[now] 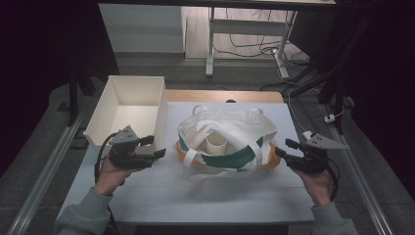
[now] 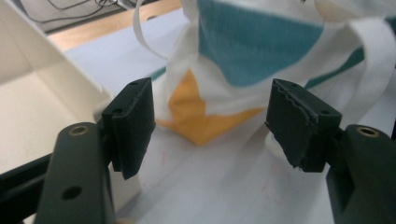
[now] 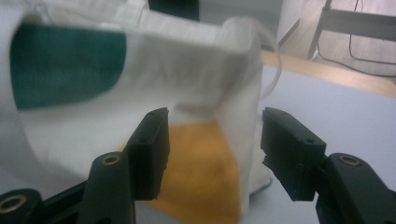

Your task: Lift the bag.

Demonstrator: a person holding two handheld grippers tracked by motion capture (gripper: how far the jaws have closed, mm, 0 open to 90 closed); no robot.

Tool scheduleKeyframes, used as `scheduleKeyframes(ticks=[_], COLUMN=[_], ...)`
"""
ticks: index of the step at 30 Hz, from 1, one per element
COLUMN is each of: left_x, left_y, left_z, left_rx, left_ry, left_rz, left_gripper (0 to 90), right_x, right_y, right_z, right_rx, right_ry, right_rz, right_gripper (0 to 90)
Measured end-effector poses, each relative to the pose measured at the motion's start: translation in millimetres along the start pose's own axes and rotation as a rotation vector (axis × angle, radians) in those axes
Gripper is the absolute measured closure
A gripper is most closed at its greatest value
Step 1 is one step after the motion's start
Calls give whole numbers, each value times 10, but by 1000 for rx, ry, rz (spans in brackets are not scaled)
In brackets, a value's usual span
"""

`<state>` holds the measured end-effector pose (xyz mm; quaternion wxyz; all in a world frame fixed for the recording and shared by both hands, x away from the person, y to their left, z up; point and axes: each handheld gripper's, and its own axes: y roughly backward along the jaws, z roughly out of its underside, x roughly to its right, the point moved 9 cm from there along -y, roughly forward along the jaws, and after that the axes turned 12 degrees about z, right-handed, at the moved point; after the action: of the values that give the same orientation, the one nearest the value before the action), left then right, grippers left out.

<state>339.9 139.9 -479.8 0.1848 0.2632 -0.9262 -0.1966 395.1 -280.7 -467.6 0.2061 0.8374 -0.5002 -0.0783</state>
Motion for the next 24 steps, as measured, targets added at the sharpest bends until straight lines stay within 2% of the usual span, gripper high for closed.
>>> scheduleKeyframes(ticks=[7,13,24], left_x=[-4,-47,-89], left_y=[-37,-137,-193], left_z=[305,559,666], left_rx=[-39,-93,-119], left_ry=[39,78,89], left_rz=[-1,4,-8], left_gripper=[317,310,303], right_x=[-44,-49,-180], right_y=[-10,4,-43], right_z=[253,407,600], right_rx=[-41,-61,-110], right_ry=[20,25,85], right_rz=[3,5,-25], right_gripper=[424,424,416])
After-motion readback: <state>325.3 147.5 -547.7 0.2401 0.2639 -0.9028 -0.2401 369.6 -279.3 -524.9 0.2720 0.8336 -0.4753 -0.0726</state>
